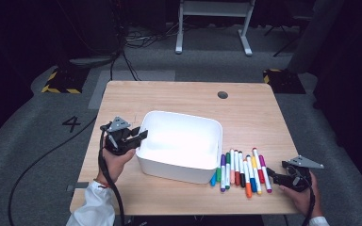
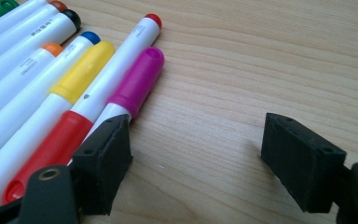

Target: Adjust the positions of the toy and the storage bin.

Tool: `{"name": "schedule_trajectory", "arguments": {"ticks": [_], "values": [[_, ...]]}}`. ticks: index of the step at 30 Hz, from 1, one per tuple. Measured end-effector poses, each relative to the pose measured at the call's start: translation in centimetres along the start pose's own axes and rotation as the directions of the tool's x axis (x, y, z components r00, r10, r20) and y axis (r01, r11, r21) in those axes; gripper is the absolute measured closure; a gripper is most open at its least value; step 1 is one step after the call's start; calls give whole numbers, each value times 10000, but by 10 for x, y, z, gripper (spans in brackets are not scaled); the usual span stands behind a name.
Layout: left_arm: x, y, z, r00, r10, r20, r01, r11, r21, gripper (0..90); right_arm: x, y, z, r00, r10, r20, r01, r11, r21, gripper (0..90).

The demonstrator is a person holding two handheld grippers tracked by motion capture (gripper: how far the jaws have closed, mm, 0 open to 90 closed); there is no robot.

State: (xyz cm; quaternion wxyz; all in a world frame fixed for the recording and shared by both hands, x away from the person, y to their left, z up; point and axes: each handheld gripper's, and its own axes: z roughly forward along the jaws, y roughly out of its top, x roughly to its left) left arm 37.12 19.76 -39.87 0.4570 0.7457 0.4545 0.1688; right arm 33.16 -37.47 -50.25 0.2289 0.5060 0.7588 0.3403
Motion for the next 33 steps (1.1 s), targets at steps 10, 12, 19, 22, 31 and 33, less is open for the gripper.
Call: {"name": "schedule_trajectory", "arguments": {"ticks": [10,12,19,22,31,33], "values": [[-10,-2,3,9998,-123,-146,118,9993,-347,679,-5,3,3,9984,274,503,-271,9996,-56,252],[-10,-1,4,9999,-126,-92,123,9994,-332,679,-6,4,4,9980,317,540,-312,9995,-86,253],[-12,0,10,10000,-67,61,69,9991,-407,594,-14,7,7,9955,421,853,-411,9991,-133,274],[-10,0,7,9986,-268,464,302,9968,-739,535,-14,7,7,9956,505,787,-496,9987,-129,290],[-13,0,-10,9988,397,279,-361,9921,-1203,333,-15,6,3,9962,527,696,-482,9967,-651,295],[-12,-4,-13,9986,483,216,-452,9911,-1252,296,-13,8,2,9966,495,662,-441,9957,-811,299]]}}
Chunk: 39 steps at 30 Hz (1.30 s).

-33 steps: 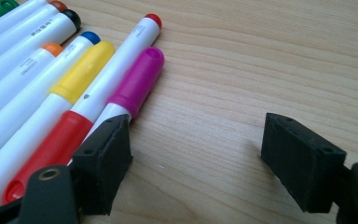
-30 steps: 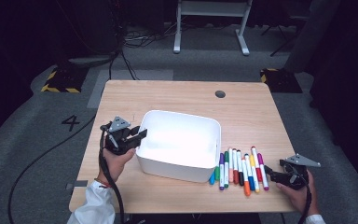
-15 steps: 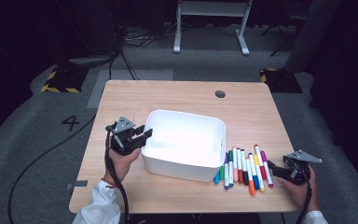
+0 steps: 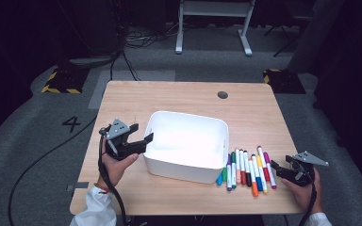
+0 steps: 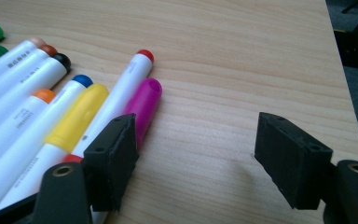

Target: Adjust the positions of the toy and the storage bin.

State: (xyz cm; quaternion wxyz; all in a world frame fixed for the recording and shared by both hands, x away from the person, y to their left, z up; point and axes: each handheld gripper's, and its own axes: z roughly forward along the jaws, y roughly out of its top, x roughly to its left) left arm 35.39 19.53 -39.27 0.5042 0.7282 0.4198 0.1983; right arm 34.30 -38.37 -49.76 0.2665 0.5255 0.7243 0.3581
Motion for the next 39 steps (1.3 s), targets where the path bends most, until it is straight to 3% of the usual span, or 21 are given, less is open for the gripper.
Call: {"name": "schedule_trajectory", "arguments": {"ticks": [5,7,12,13,19,26,27,28,30,34,36,37,39], "values": [[2,-3,-10,9995,321,-37,-321,9995,-71,272,3,4,-3,10000,-71,-69,69,9998,-167,301],[4,-4,-22,9988,493,-42,-494,9981,-381,279,5,8,-3,9999,-56,-140,51,9994,-347,303],[8,-7,-37,9980,599,-207,-609,9966,-552,276,6,10,-2,9998,-53,-188,49,9998,-216,313],[11,-11,-43,9965,696,-472,-716,9966,-415,271,6,9,0,9998,-81,-190,79,9999,-129,323],[21,-27,-52,9955,572,-757,-568,9984,74,238,7,10,2,9996,-109,-253,107,9999,-68,330],[30,-47,-49,9921,650,-1076,-568,9954,777,213,11,12,8,9990,-308,-329,310,9995,67,332],[32,-53,-44,9897,831,-1167,-699,9911,1132,212,12,12,9,9990,-285,-329,290,9995,146,335],[32,-53,-44,9897,831,-1167,-699,9911,1132,210,12,12,9,9990,-285,-329,290,9995,146,335],[35,-63,-35,9908,910,-1003,-733,9831,1676,201,11,11,12,9991,-347,-229,354,9989,295,347],[37,-73,-27,9907,952,-974,-751,9785,1921,198,6,8,15,9993,-292,-233,301,9988,395,382],[38,-79,-21,9900,1093,-895,-876,9719,2185,195,3,8,15,9994,-173,-298,186,9989,436,431],[38,-84,-16,9903,1170,-749,-955,9647,2454,189,3,8,15,9995,-239,-218,249,9984,509,441],[38,-87,-13,9923,1113,-541,-936,9611,2600,182,3,8,16,9994,-325,-110,331,9978,576,456]]}}
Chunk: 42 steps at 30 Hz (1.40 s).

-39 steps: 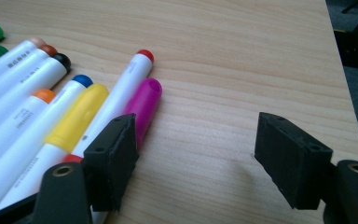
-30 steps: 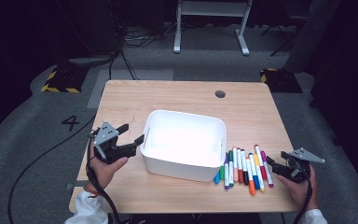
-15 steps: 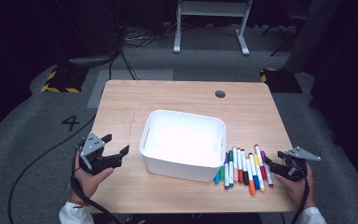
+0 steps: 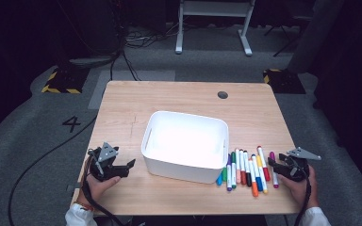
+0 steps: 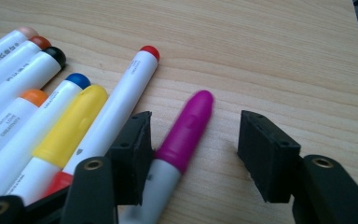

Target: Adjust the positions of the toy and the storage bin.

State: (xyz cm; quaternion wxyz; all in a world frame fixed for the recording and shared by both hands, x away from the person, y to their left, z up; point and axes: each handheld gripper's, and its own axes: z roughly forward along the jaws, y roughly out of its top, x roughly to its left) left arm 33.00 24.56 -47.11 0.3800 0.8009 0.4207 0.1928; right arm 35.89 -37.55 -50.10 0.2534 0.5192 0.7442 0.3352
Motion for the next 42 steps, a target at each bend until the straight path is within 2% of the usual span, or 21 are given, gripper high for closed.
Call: {"name": "schedule_trajectory", "arguments": {"ticks": [1,2,4,5,6,9,12,13,18,21,24,28,30,33,37,42], "values": [[-1,-3,5,9999,150,-39,-148,9992,376,182,-1,0,0,9999,58,-137,-58,10000,-10,488],[-1,-3,5,9999,150,-39,-148,9992,376,181,-1,0,0,9999,58,-137,-58,10000,-10,488],[-2,-10,11,9990,-48,436,21,9981,623,184,-2,0,0,9998,89,-165,-90,10000,-26,534],[-4,-13,14,9985,104,538,-148,9965,826,182,-2,1,0,9997,51,-220,-52,10000,-34,556],[-6,-14,16,9982,409,428,-450,9940,1000,181,-3,1,0,9997,58,-256,-59,10000,-5,575],[-10,-18,18,9965,574,603,-644,9904,1224,182,-7,1,0,9995,69,-320,-71,10000,-54,650],[-15,-21,22,9945,680,796,-777,9890,1258,183,-10,1,1,9995,-32,-314,29,9999,-104,701],[-17,-22,23,9949,531,857,-636,9901,1252,182,-11,1,2,9993,-73,-369,68,9999,-128,711],[-23,-22,24,9959,442,789,-538,9908,1239,180,-14,2,3,9989,-225,-405,219,9996,-155,721],[-24,-21,25,9962,429,764,-523,9907,1255,172,-16,2,3,9984,-172,-532,163,9997,-163,724],[-24,-19,27,9960,434,780,-531,9905,1269,161,-15,3,2,9982,-387,-460,384,9992,-74,735],[-23,-17,29,9942,553,922,-669,9895,1280,157,-14,5,0,9955,-499,-811,496,9988,-58,750],[-22,-17,30,9925,623,1054,-758,9888,1289,157,-12,5,-1,9952,-595,-775,591,9982,-79,750],[-22,-16,31,9925,633,1044,-766,9887,1288,156,-12,5,-1,9951,-677,-726,675,9977,-64,750],[-22,-16,32,9908,654,1183,-803,9888,1257,156,-12,5,-3,9952,-598,-771,586,9981,-190,750],[-21,-15,32,9916,745,1061,-877,9881,1263,155,-12,6,-10,9944,-633,-845,592,9970,-502,750]]}}
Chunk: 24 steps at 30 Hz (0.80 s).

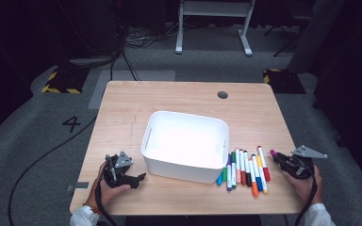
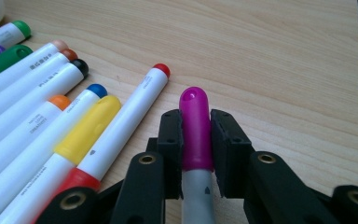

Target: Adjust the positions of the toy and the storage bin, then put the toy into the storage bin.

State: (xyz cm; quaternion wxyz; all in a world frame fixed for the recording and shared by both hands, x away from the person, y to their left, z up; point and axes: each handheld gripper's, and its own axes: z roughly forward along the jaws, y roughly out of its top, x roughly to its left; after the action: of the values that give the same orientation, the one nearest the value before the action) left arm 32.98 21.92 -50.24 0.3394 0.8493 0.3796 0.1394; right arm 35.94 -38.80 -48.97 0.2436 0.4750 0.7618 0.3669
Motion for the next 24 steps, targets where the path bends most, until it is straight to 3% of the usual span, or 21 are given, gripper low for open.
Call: {"name": "schedule_trajectory", "arguments": {"ticks": [8,15,16,24], "values": [[0,0,0,10000,31,-3,-31,10000,5,155,0,6,-8,9991,33,-416,-56,9984,-561,750],[0,0,0,10000,26,24,-26,10000,-7,155,3,14,-14,9976,-237,-649,186,9968,-779,750],[0,0,0,10000,8,51,-8,10000,-7,155,5,16,-16,9968,-52,-803,-22,9959,-909,750],[0,0,0,10000,-12,34,12,10000,7,155,17,41,-35,9908,-626,-1202,432,9865,-1580,750]]}}
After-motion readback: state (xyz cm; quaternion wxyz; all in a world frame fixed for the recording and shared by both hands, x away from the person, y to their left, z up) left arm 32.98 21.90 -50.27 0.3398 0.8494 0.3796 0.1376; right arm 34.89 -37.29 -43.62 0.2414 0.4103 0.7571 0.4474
